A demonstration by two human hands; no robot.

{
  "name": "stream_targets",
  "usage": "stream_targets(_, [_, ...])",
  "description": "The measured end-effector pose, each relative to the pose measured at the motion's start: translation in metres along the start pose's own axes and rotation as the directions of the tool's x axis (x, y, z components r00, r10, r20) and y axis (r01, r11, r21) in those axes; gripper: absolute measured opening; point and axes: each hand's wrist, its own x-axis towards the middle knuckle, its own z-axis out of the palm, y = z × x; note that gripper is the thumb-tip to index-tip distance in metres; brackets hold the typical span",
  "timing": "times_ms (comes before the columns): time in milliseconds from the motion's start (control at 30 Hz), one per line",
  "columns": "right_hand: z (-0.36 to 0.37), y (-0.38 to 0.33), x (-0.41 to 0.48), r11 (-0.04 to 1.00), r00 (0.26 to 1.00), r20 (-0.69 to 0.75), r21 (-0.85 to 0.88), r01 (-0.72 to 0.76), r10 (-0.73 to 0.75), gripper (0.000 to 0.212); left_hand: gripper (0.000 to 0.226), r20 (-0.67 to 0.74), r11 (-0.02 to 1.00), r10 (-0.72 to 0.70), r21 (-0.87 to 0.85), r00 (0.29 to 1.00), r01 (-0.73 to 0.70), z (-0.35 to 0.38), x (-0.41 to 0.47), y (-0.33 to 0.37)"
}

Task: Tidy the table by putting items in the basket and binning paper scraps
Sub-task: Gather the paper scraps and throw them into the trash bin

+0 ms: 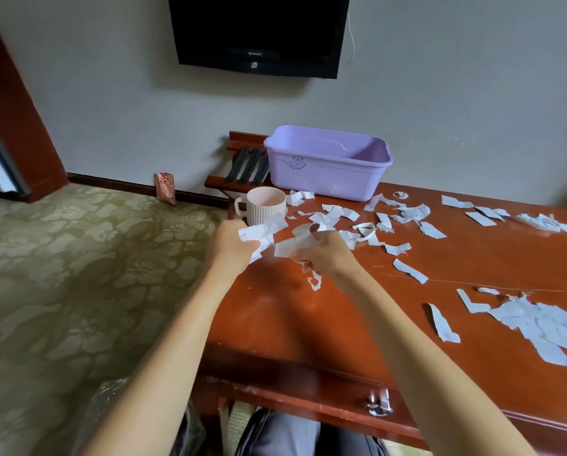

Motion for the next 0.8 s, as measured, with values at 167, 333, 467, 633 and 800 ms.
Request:
stream_targets(167, [0.057,-0.047,-0.015,0.984,0.985,0.113,0.137,0.115,-0.130,0.005,0.027,-0.119,0.991,-0.125,-0.066,0.985,0.117,-0.052,-0.014,-0.045])
stream_targets(333, [0.150,-0.072,-0.025,0.978,0.939,0.312,0.190,0.086,-0.143,0.016,0.035,-0.184,0.956,-0.288,-0.106,0.940,0.273,-0.090,-0.019,-0.138])
stream_targets(467, [0.236,-0.070,-0.026,0.989,0.897,0.431,0.142,0.041,-0.099,0.010,0.036,-0.183,0.880,-0.470,-0.165,0.863,0.445,-0.093,-0.024,-0.222])
stream_targets(633, [0.328,-0.024,-0.012,0.992,0.888,0.443,-0.026,-0.122,0.121,0.022,0.014,-0.037,0.678,-0.713,-0.293,0.700,0.674,-0.063,-0.043,-0.318])
stream_targets(800, [0.396,0.056,0.007,0.896,0.774,0.453,-0.251,-0.365,0.442,0.058,0.035,0.093,0.496,-0.851,-0.177,0.517,0.850,-0.015,-0.075,-0.392])
